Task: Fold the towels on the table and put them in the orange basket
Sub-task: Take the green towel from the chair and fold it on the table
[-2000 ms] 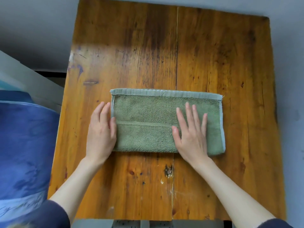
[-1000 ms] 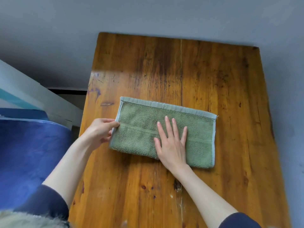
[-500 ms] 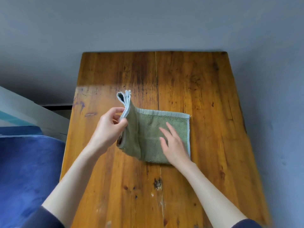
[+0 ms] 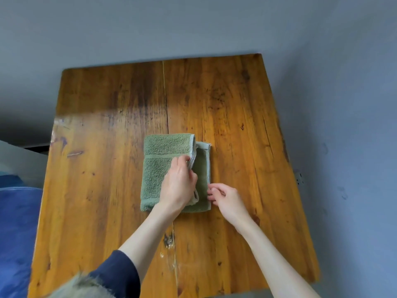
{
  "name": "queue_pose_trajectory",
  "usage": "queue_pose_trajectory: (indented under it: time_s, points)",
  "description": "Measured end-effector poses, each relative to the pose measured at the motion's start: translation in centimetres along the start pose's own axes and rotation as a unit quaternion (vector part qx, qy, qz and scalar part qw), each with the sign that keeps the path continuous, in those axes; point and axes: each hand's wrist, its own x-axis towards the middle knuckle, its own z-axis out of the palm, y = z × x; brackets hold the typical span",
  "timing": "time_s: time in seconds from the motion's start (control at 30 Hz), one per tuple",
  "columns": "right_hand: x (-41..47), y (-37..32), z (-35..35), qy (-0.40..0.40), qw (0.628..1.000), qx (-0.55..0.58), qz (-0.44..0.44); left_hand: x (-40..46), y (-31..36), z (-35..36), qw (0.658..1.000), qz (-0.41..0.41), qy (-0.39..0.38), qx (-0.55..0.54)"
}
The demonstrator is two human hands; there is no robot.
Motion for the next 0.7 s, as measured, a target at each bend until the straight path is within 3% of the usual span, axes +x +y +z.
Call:
queue_pose_trajectory:
  time_s: [0.13,0.27,0.5,0.6,0.7]
  points:
    - [0.3,0.5,-0.2,-0.01,1.0,0.026,0.001,-0.6,0.4,1.5,0.999,0.029,0.028,0.013]
    - [0.7,0.7,-0.5,-0.009,0.998,0.058,0.012,-0.7,-0.3,3.1,0.998,0.014,-0.041,0.05]
    - [1.3,-0.1,-0.4,-0.01,0.994,0.103,0.035,-0.9,-2.1,3.1,0.994,0.056,-0.054,-0.077]
    - [1.5,-0.8,0.4,0.0,0.996,0.086,0.036,-1.4,-2.9,2.1,0.982,0.034,-0.027,-0.183]
    - [1.8,-1.7,1.2,0.027,0.999,0.013,0.017,-1.9,-4.6,1.0,0.986,0.097,0.07,-0.115]
